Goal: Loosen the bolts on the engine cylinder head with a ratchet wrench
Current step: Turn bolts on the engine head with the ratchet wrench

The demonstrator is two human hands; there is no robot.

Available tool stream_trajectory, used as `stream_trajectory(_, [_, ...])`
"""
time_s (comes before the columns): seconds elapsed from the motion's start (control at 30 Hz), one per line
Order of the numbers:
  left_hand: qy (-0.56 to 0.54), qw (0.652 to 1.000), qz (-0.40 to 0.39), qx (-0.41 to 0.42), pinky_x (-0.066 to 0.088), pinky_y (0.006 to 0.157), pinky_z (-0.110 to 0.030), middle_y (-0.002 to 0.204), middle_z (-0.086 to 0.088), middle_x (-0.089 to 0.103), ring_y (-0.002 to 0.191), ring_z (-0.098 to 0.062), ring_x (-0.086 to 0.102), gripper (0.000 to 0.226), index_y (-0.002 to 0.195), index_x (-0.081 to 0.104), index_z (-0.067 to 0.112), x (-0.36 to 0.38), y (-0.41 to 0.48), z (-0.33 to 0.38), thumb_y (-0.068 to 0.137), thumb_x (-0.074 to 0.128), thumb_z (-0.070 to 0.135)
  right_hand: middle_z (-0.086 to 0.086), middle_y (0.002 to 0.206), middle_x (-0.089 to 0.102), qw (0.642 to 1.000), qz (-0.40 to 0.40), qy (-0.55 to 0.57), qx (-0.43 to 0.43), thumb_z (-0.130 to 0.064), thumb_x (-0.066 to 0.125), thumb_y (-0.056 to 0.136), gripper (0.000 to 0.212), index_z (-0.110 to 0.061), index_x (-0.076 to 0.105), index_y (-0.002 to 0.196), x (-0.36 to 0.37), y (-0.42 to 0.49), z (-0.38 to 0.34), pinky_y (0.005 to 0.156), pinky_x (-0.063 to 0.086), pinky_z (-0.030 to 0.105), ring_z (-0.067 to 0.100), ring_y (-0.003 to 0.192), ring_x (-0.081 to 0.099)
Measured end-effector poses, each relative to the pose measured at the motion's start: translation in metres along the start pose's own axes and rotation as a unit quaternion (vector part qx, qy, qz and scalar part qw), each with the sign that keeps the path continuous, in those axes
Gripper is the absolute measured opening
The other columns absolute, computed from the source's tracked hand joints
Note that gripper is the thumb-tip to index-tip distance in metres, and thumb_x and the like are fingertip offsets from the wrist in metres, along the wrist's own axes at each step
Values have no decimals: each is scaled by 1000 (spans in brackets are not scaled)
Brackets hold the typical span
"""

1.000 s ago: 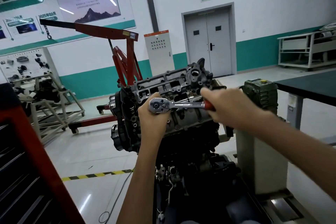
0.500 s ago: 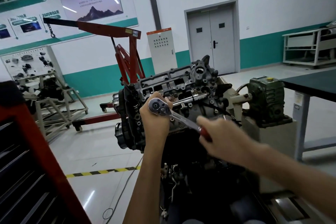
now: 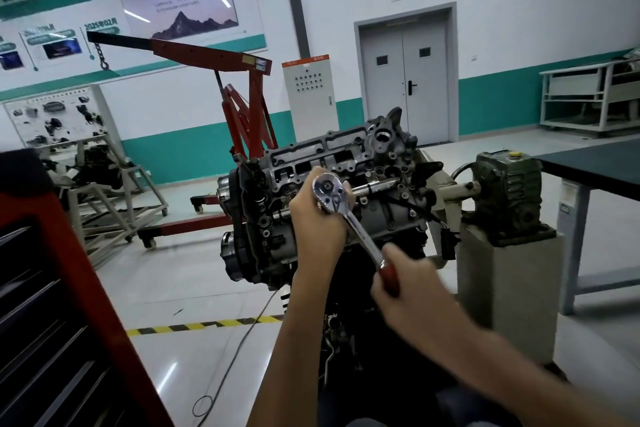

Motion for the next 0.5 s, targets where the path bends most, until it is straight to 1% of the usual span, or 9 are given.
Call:
stream_trajectory(0.07, [-26,1000,-17,-5,32,56,-22,59,12,38,56,-2,31,38,64,39,29,12,1,-1,80,59,2,-6,48,39,991,22,127,43,-10,58,82,29,-22,35,66,27,-15,0,36,28,14,9,37,40])
stream_trajectory(0.13, [-40,999,-31,-11,31,57,-25,57,15,37,57,-2,29,43,61,40,34,18,3,0,80,57,0,-6,46,37,985,32,159,53,-7,57,81,30,-22,36,65,32,-15,4,36,27,14,10,36,38])
stream_trajectory(0.17, [-40,998,-38,-13,31,56,-25,55,16,37,56,-1,30,45,60,40,35,18,4,-1,80,56,-2,-7,46,37,989,19,142,42,-8,57,80,29,-22,36,66,28,-11,5,37,28,12,9,35,39])
stream_trajectory(0.23, [-28,998,-45,-21,30,53,-20,53,16,39,54,1,32,47,59,39,29,15,7,-6,77,53,-12,-11,47,38,999,-10,40,-20,-10,58,80,27,-24,36,71,5,1,8,38,29,9,6,35,41])
stream_trajectory(0.27, [-16,998,-48,-26,30,52,-22,53,15,39,54,-2,33,43,57,39,23,14,8,-10,74,52,-15,-13,48,38,998,-20,-31,-54,-11,59,80,25,-23,37,74,-11,10,11,39,28,8,3,35,38])
stream_trajectory(0.33, [3,998,-58,-35,27,53,-28,55,3,39,56,-9,33,32,56,41,9,14,9,-11,72,53,-16,-14,52,40,977,-38,-178,-108,-13,62,80,20,-20,43,79,-45,34,16,43,29,7,-1,41,40])
stream_trajectory(0.4, [18,997,-66,-30,25,53,-29,55,-9,35,56,-11,29,29,58,38,-3,16,10,-6,76,57,-14,-12,55,43,950,-26,-274,-146,-16,66,77,20,-18,47,82,-80,61,10,44,32,16,8,44,42])
stream_trajectory(0.47, [13,998,-65,-24,27,53,-27,56,-14,36,56,-9,31,30,58,40,-3,14,10,-4,78,61,-11,-7,58,48,931,-5,-323,-171,-21,65,75,21,-17,46,83,-99,78,-3,50,31,24,14,48,38])
stream_trajectory(0.5, [8,998,-63,-28,28,54,-25,55,-9,39,56,-7,32,32,57,43,4,12,9,-5,78,62,-10,-5,59,50,929,-2,-329,-172,-22,64,75,21,-18,45,82,-99,80,-8,52,31,25,14,49,37])
Point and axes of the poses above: each hand's wrist, its own y-axis towards the middle knuckle, its own x-axis out of the palm, z = x × y, the point moved 10 cm from there along y, towards the middle knuckle
